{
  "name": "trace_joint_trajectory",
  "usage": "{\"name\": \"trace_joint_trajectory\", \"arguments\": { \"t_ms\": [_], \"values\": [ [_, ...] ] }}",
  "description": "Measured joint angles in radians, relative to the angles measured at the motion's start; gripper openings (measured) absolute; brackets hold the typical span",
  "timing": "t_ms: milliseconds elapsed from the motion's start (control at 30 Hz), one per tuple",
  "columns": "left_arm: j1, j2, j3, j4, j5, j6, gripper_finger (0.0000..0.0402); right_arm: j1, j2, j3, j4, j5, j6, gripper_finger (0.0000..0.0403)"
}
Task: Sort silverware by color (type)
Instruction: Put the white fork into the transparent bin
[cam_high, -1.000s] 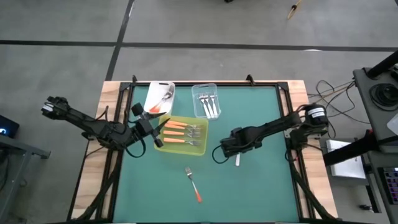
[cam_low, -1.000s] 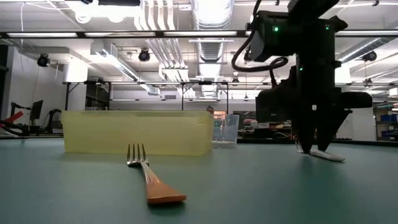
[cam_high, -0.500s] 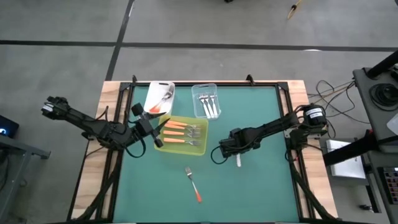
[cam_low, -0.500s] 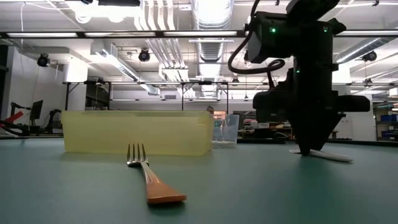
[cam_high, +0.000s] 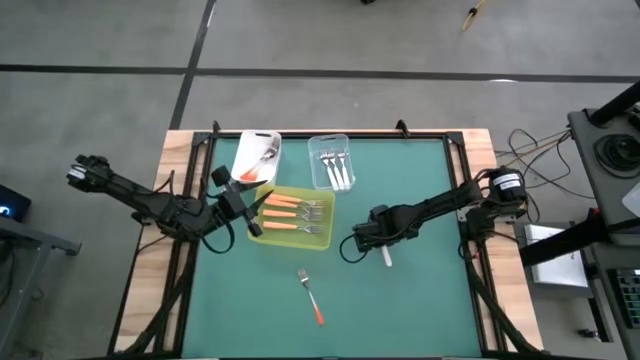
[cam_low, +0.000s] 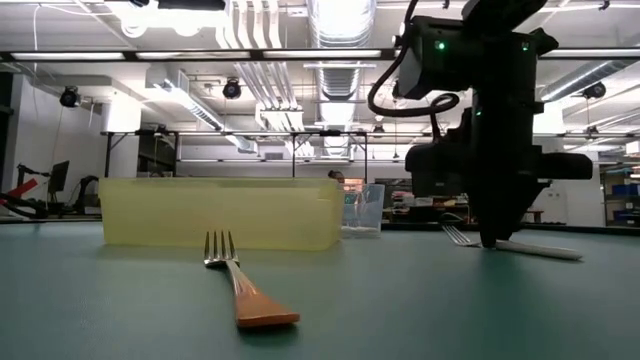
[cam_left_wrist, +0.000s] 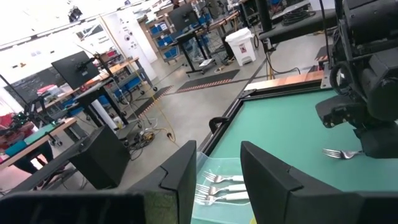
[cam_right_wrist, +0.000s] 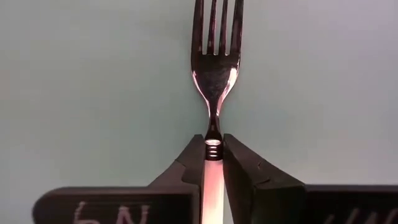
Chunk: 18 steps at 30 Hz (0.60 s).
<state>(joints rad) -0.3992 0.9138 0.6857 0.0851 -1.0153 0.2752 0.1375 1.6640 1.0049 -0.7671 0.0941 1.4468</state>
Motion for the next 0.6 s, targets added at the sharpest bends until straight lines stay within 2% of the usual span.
{"name": "trace_joint_trajectory", "arguments": {
  "t_ms": [333,600],
  "values": [
    [0.0,0.0,0.0,-0.006,0.0,0.0,0.0107,-0.001,-0.108,0.01,-0.015,0.018,-0.025,0.0024],
    [0.0,0.0,0.0,-0.004,0.0,0.0,0.0107,-0.029,-0.147,0.158,-0.023,0.066,-0.141,0.0024]
  ]
}}
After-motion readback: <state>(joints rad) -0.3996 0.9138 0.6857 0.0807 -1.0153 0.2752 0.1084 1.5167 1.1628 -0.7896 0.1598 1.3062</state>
